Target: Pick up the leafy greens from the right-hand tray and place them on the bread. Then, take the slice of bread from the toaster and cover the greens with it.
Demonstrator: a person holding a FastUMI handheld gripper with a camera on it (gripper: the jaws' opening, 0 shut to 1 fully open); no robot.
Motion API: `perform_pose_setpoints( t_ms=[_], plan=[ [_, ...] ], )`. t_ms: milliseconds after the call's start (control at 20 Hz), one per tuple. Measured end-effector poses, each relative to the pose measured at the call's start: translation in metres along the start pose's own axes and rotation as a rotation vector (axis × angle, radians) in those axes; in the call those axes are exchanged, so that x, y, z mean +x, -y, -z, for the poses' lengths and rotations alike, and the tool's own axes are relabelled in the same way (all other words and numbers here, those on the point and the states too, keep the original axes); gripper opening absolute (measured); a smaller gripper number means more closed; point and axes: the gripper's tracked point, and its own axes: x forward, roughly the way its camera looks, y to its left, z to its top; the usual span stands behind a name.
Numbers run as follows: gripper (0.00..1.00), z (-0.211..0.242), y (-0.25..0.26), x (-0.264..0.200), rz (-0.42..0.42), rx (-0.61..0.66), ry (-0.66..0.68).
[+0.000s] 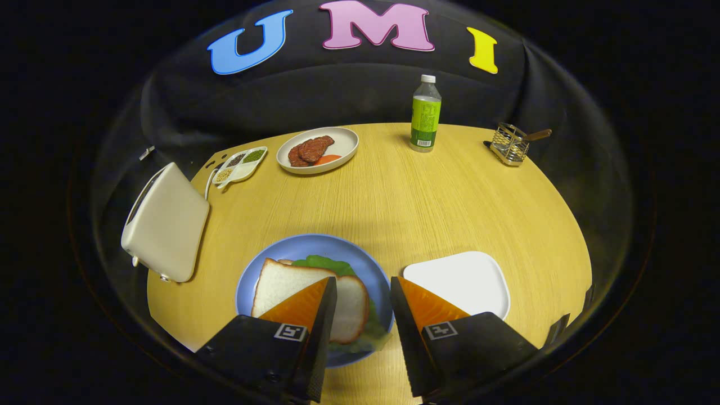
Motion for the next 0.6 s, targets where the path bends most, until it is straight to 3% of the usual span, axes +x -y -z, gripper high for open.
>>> perform_pose_setpoints(
  t_ms=[250, 400, 600],
  plan=[
    [0.75, -0.037, 0.006, -0.026, 0.013, -0.036, 0.065],
    [0.76, -0.057, 0.002, -0.043, -0.001, -0.057, 0.11],
    [0.86, -0.082, -0.007, -0.067, -0.029, -0.084, 0.161]
  ],
)
